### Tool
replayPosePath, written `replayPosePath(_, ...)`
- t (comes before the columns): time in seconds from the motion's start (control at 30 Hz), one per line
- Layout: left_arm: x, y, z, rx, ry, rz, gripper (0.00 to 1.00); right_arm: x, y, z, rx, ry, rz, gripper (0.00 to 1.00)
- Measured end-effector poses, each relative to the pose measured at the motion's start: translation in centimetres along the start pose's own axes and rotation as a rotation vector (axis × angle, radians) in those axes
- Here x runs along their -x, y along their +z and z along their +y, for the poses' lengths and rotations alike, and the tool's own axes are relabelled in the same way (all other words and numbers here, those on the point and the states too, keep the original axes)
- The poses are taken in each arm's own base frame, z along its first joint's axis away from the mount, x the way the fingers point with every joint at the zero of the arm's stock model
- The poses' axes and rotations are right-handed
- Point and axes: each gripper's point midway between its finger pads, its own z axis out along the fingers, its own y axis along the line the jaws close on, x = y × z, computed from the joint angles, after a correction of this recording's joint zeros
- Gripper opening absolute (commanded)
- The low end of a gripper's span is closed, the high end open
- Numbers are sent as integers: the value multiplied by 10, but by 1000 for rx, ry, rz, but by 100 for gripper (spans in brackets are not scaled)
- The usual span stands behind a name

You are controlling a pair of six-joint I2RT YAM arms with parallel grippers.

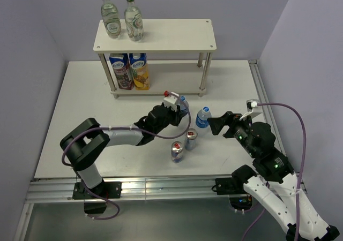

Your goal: Place and organize the beverage onto the shelf

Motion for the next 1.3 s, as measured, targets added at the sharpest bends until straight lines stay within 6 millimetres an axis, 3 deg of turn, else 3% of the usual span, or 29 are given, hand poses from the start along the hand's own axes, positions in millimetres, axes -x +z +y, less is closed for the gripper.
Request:
replayPosePath(0.1, 6, 11, 2, 30, 12, 10, 0, -1, 1, -1, -3, 0, 3, 94)
replayPosePath(0.27, 17, 12, 12, 119, 72, 94, 0, -2, 2, -3, -14, 4, 2, 93)
replayPosePath(0.37, 45, 10, 13, 162, 114, 116, 0, -1, 2, -4, -18, 3, 0, 93)
replayPosePath(0.47, 99, 10, 5, 186, 140, 68, 0, -2, 2, -4, -20, 3, 3, 93)
replayPosePath(0.67, 248, -9, -22, 191, 116, -175, 0, -2, 3, -4, -20, 3, 3, 93)
replayPosePath(0.83, 330, -41, -28, 223, 98, -328, 0, -2, 2, -4, -20, 3, 3, 93)
replayPosePath(0.93, 357, -53, -26, 251, 107, -376, 0, -1, 2, -4, -18, 3, 0, 93)
replayPosePath(1.07, 374, -54, -20, 265, 118, -423, 0, 0, 1, -3, -15, 4, -5, 93)
replayPosePath(1.17, 378, -43, -12, 282, 127, -426, 0, 0, 0, -3, -14, 4, -6, 93)
replayPosePath(1.3, 387, -9, 6, 308, 130, -434, 0, 0, 0, -3, -11, 4, -9, 93)
